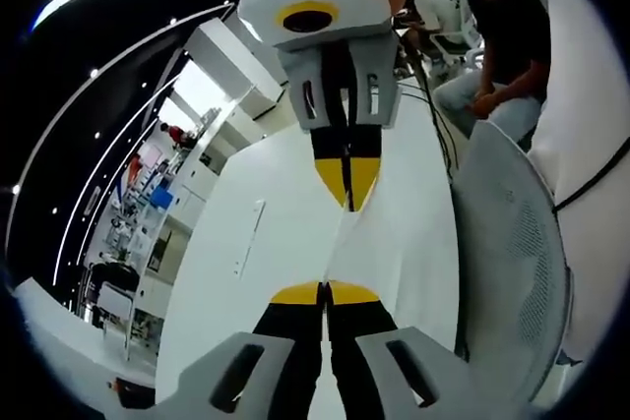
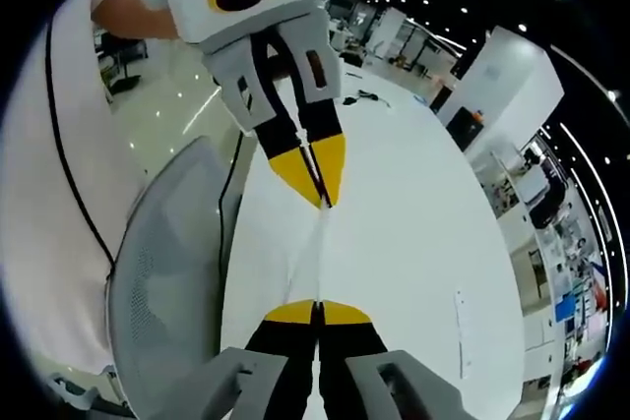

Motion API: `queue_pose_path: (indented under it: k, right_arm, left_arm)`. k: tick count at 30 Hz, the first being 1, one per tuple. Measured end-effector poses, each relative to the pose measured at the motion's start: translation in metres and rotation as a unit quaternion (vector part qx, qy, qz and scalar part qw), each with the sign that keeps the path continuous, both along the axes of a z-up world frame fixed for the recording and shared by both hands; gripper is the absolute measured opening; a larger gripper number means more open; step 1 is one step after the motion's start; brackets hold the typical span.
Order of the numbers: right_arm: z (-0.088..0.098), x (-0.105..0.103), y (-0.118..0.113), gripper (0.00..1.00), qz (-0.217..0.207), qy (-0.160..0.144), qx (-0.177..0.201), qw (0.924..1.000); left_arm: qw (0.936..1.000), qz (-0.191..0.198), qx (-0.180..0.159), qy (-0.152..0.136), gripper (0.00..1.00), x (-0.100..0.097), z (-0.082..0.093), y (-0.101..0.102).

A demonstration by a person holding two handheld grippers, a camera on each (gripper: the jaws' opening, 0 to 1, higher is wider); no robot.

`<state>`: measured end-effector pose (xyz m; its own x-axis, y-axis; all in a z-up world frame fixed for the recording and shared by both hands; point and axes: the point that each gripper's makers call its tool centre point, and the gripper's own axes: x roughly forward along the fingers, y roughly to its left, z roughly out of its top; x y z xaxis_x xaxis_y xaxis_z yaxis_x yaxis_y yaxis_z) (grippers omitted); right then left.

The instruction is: Arrange the food packaging bags into a neat stack by flattening each bag and aligning their edges.

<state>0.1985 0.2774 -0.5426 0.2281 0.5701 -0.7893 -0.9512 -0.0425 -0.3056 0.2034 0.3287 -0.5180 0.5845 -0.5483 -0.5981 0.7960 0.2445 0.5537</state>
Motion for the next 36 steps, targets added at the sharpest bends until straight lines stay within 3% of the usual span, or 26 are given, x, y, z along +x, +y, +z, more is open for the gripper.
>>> queue_pose_path:
  k: [8, 15, 22, 36]
  right_arm:
    - [-0.002, 0.003, -0.003, 0.00, -0.003, -0.007, -0.010, 0.9999]
    - [-0.003, 0.009, 0.001, 0.00, -0.003, -0.015, -0.016, 0.9998]
    - [-0.004, 0.011, 0.003, 0.00, -0.004, -0.020, -0.020, 0.9996]
    - [-0.002, 0.013, 0.007, 0.00, -0.007, -0.021, -0.016, 0.9996]
  left_arm:
    - [0.9999, 0.000, -0.015, 0.003, 0.05, 0.001, 0.005, -0.004]
    - [0.9994, -0.019, -0.028, 0.003, 0.12, -0.003, 0.014, -0.020]
    - [0.9985, -0.043, -0.034, 0.003, 0.12, -0.010, 0.018, -0.036]
    - [0.9977, -0.067, -0.005, 0.013, 0.10, -0.015, 0.001, -0.051]
